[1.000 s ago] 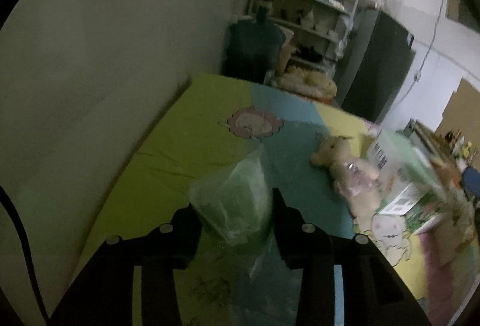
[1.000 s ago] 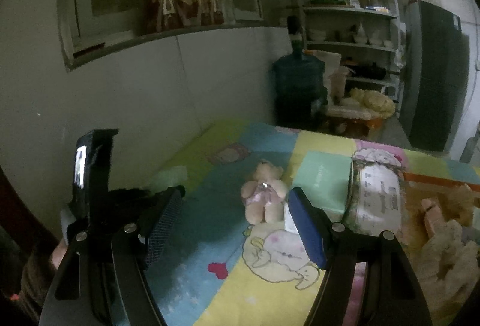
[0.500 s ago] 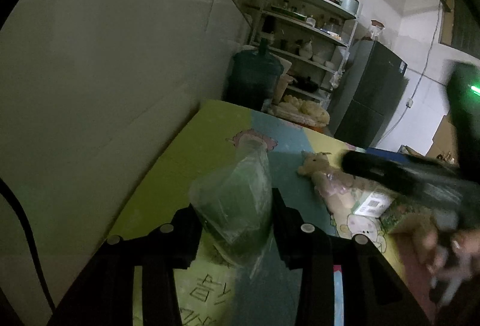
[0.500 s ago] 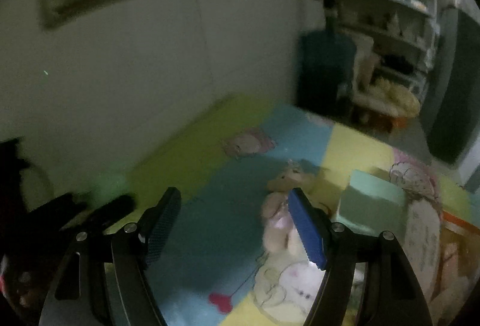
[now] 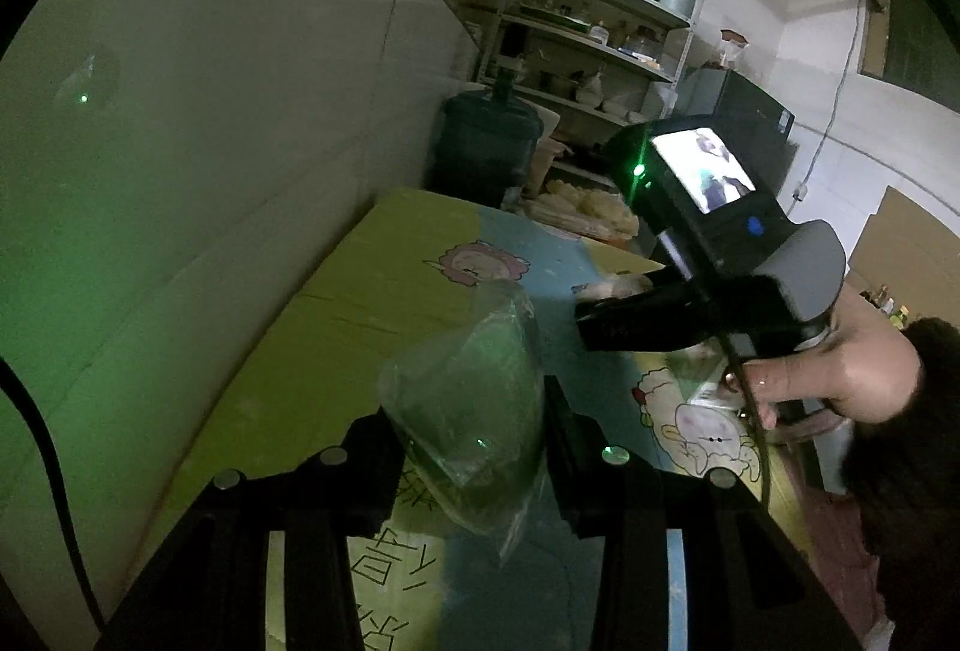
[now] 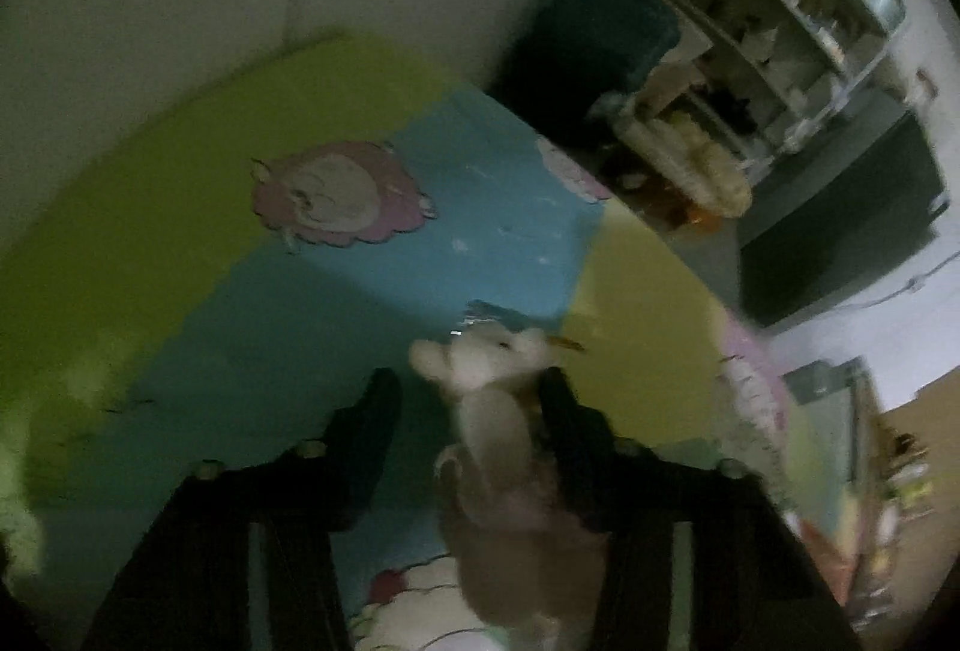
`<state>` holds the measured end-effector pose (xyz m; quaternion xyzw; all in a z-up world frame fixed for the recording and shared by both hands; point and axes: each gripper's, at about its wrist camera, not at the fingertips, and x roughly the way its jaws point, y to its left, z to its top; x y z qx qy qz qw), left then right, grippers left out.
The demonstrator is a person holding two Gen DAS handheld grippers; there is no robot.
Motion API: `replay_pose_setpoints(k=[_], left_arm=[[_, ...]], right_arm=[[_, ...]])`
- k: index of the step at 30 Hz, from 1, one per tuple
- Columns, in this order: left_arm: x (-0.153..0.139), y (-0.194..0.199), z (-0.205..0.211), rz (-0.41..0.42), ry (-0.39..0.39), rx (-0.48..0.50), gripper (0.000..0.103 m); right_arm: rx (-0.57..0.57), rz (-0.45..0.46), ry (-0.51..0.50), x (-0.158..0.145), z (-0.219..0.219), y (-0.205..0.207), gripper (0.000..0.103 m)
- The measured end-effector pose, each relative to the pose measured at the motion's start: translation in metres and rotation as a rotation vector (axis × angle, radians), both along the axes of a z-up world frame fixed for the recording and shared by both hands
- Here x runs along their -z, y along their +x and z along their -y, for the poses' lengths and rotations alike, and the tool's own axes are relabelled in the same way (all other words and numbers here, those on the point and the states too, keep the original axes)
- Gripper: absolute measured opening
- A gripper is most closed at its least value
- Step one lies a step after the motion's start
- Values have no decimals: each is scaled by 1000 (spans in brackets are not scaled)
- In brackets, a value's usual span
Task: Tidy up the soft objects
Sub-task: 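Grasp the green clear plastic bag with left tool while right tool grasps pink-ribboned plush bear, then carry the green bag and plush bear with both tools toward the box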
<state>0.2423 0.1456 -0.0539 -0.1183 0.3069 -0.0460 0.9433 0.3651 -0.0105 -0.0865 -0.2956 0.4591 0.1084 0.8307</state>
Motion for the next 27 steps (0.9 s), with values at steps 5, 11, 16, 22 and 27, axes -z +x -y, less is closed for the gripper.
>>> replay_pose_setpoints(k=[5, 11, 16, 22, 27], left_arm=[[-1, -2, 1, -4, 3, 6, 42], [-3, -3, 3, 1, 15, 2, 42], [-4, -5, 8, 10, 27, 6, 42], [-8, -9, 17, 23, 47, 18, 42], [-18, -11, 33, 42, 60, 42, 42]], right_arm=[[-7, 39, -21, -1, 3, -2, 29], [-30, 68, 184, -29, 14, -23, 28], [-35, 107, 371, -60, 26, -46, 28], [-23, 194, 508, -91, 55, -88, 28], [-13, 263, 583, -115, 87, -125, 29]])
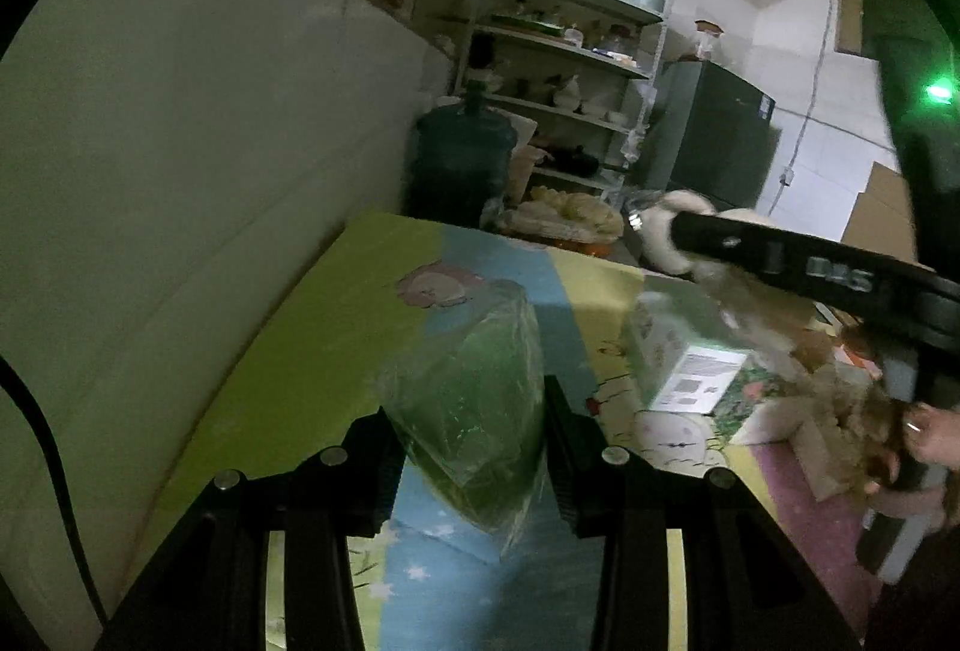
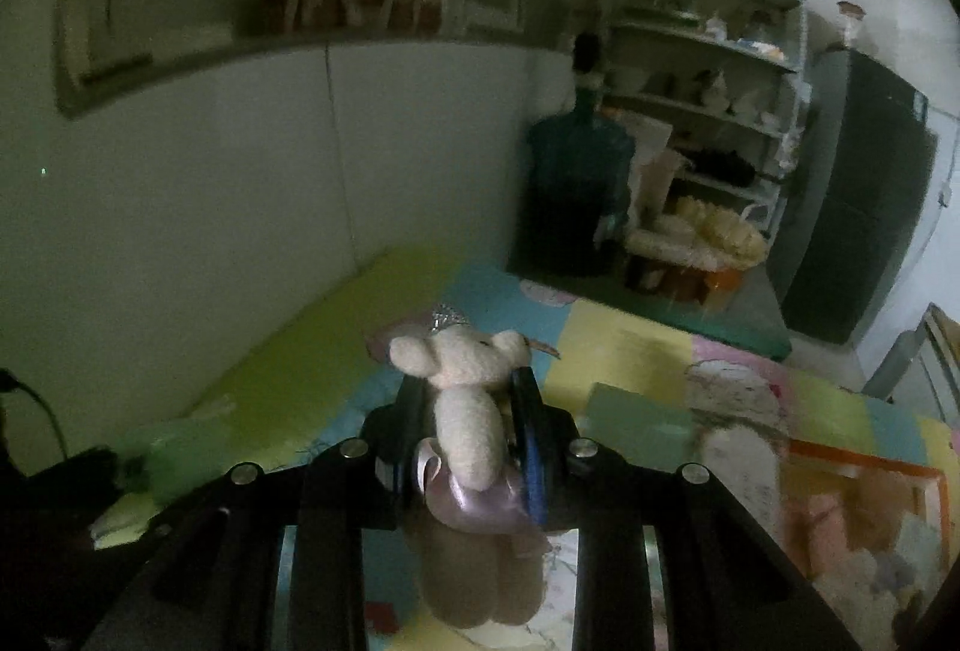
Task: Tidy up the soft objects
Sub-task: 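Carry the green bag and plush bear with both tools toward the box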
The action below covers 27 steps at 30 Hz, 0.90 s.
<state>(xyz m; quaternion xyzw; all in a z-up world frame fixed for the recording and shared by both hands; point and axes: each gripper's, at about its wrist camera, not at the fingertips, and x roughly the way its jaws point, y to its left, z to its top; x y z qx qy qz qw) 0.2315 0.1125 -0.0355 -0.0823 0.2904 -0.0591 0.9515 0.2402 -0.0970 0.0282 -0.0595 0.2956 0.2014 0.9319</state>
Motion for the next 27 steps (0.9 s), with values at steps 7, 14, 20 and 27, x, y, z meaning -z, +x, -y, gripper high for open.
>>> replay_pose_setpoints(k=[7, 14, 20, 27], left_arm=[[-16, 2, 35, 28, 20, 67, 42], [-23, 8, 80, 37, 36, 149, 42], [-26, 12, 115, 39, 49, 204, 42], [-29, 18, 153, 40, 67, 253, 41]], right_arm=[[60, 72, 56, -24, 56, -41, 29], [138, 87, 77, -24, 111, -58, 29], [204, 85, 96, -19, 155, -68, 29], [274, 85, 122, -14, 204, -77, 29]])
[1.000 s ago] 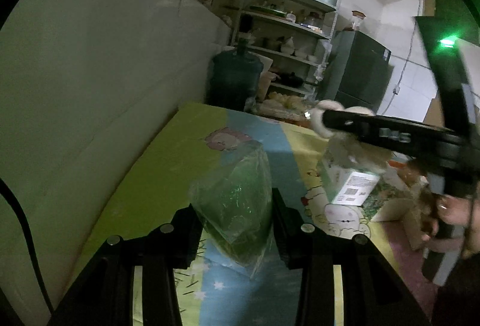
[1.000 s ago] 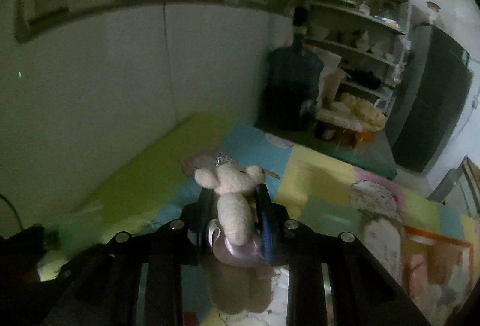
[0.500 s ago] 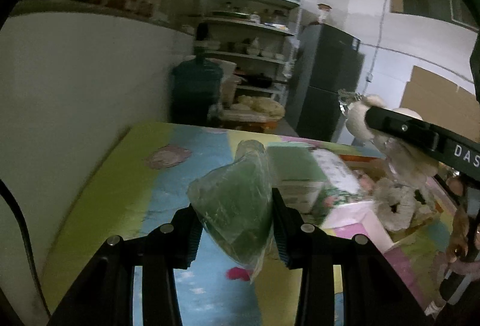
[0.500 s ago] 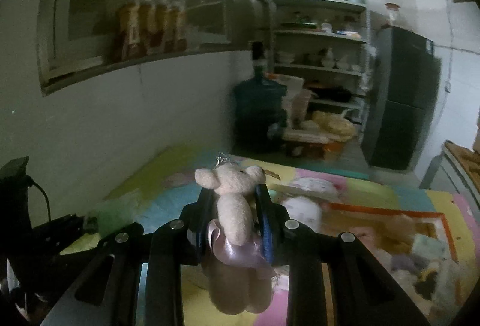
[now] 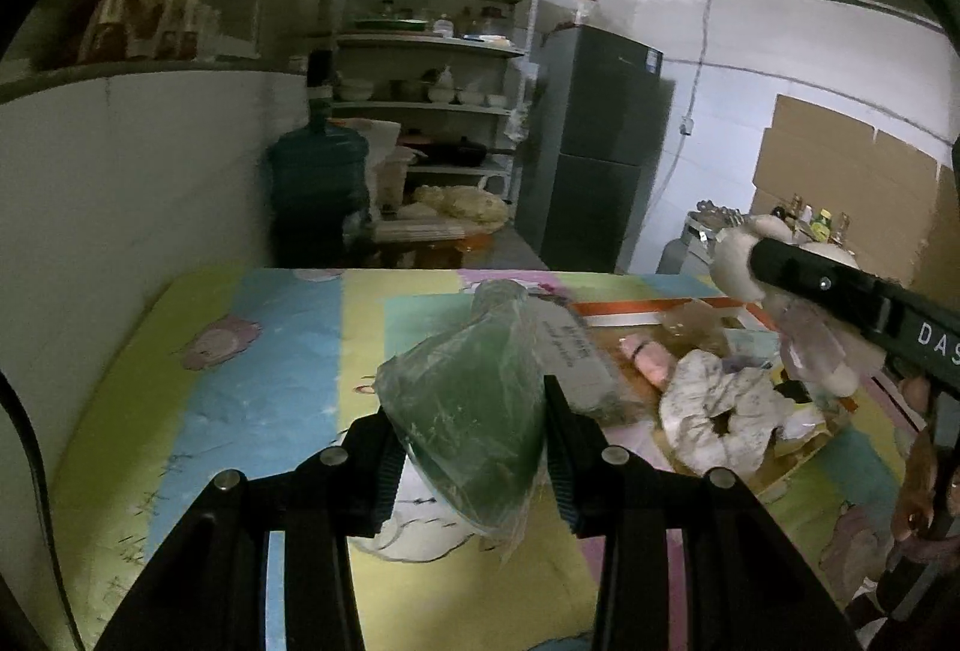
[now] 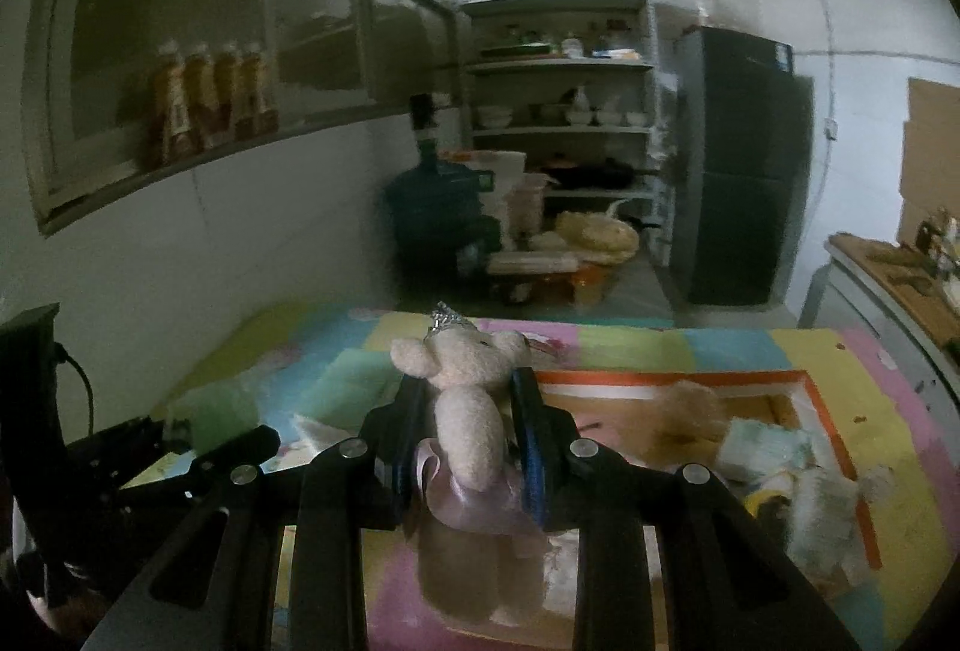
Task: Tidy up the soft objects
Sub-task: 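Carry the green bag and plush bear with both tools toward the box, then lower the green bag with left tool while right tool lowers plush bear into box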
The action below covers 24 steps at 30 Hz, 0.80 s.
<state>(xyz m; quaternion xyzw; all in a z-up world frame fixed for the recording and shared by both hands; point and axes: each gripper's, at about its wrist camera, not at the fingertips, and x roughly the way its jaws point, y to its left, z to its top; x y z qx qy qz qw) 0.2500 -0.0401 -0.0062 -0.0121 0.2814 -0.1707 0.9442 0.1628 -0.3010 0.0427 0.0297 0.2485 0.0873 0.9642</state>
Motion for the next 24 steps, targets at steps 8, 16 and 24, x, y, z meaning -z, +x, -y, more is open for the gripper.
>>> replay_pose_setpoints(k=[8, 16, 24], left_arm=[[-2, 8, 42, -6, 2, 69, 41], [-2, 13, 94, -14, 6, 150, 41], [-2, 28, 156, -18, 31, 225, 41]], right_arm=[[86, 0, 27, 3, 49, -11, 29], [169, -15, 49, 11, 97, -21, 29], [243, -44, 66, 24, 140, -27, 29]])
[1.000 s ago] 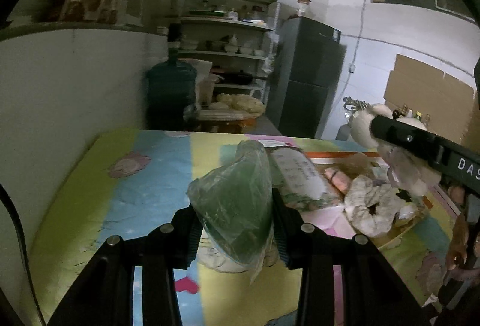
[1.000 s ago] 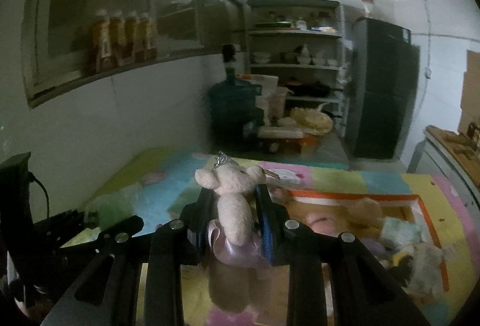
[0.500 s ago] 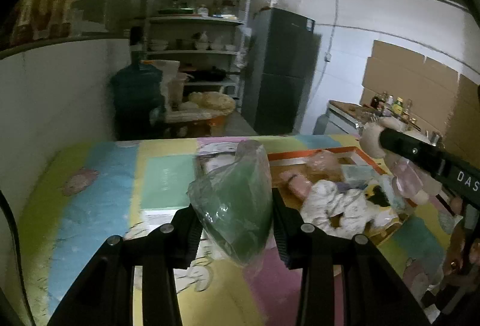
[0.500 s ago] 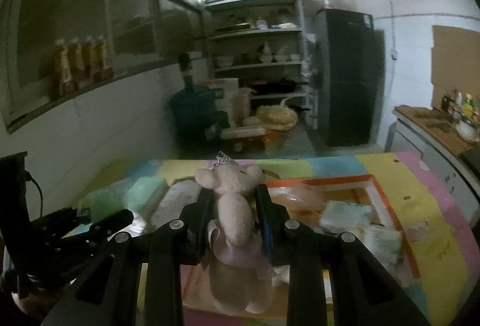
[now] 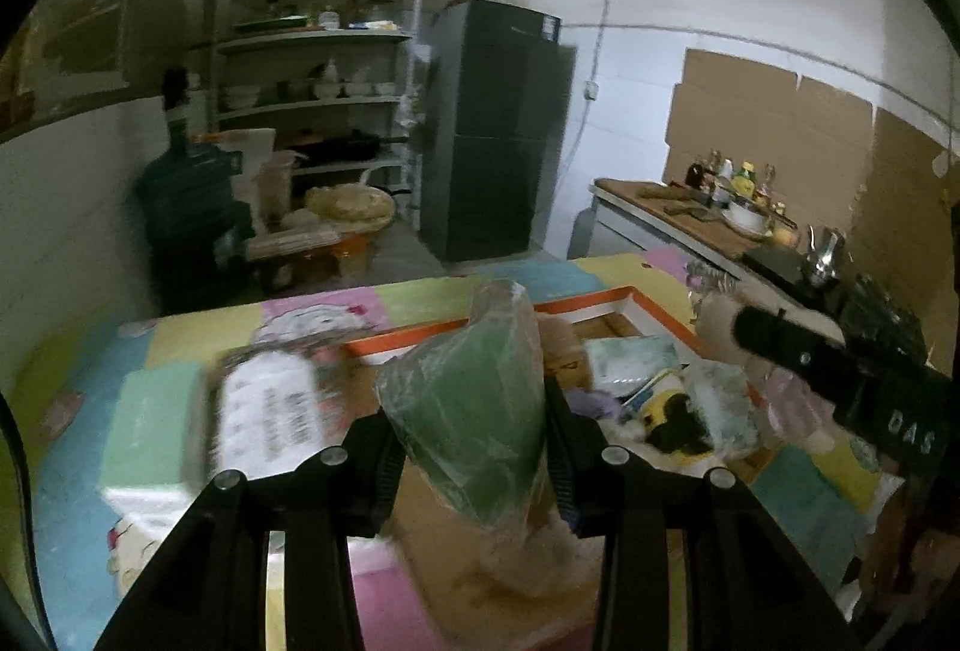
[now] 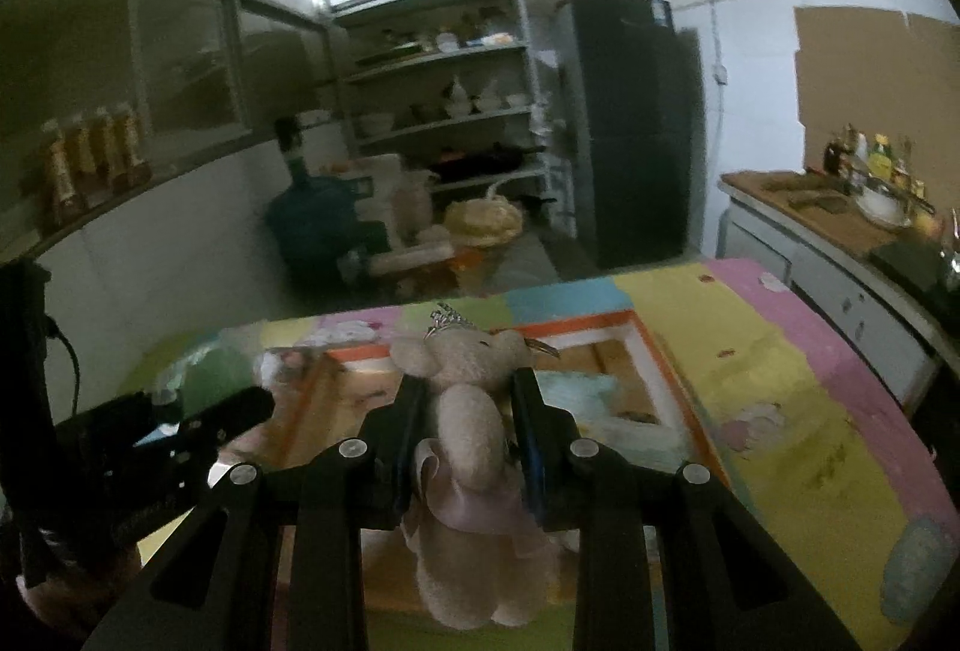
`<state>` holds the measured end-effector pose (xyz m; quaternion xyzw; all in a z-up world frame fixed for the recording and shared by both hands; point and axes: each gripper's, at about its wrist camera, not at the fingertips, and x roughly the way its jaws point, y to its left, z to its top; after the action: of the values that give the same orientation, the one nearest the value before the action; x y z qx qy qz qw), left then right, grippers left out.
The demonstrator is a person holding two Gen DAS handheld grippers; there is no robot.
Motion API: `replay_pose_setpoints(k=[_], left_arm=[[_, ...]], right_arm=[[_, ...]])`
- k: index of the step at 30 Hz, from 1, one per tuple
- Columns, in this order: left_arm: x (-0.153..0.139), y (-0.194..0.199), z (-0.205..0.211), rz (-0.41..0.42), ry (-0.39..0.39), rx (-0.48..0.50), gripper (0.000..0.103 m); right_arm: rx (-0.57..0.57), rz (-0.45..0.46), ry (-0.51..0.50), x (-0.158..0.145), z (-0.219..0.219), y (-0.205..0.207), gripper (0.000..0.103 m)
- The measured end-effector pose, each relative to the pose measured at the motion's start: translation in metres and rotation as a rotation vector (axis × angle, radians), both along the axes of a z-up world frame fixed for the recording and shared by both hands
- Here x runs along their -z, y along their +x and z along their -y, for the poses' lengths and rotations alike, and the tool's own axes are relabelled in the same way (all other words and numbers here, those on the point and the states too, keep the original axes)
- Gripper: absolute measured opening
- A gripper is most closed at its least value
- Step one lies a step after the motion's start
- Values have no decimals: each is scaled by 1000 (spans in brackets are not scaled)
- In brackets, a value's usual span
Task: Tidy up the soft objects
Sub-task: 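Lower the green bag with left tool while right tool lowers plush bear into box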
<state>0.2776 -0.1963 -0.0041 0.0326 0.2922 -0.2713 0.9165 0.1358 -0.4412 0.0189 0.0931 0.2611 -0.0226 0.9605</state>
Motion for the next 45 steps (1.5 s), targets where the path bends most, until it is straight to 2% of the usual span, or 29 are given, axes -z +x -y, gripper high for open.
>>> replay_pose_setpoints(k=[7, 18, 45], left_arm=[[17, 29, 39, -75, 33, 20, 41], [43, 50, 57, -167, 73, 24, 41], [50, 51, 58, -192, 83, 29, 41]], right_arm=[[18, -51, 16, 22, 22, 7, 29], [18, -76, 4, 32, 36, 25, 30], [14, -90, 29, 37, 35, 32, 30]])
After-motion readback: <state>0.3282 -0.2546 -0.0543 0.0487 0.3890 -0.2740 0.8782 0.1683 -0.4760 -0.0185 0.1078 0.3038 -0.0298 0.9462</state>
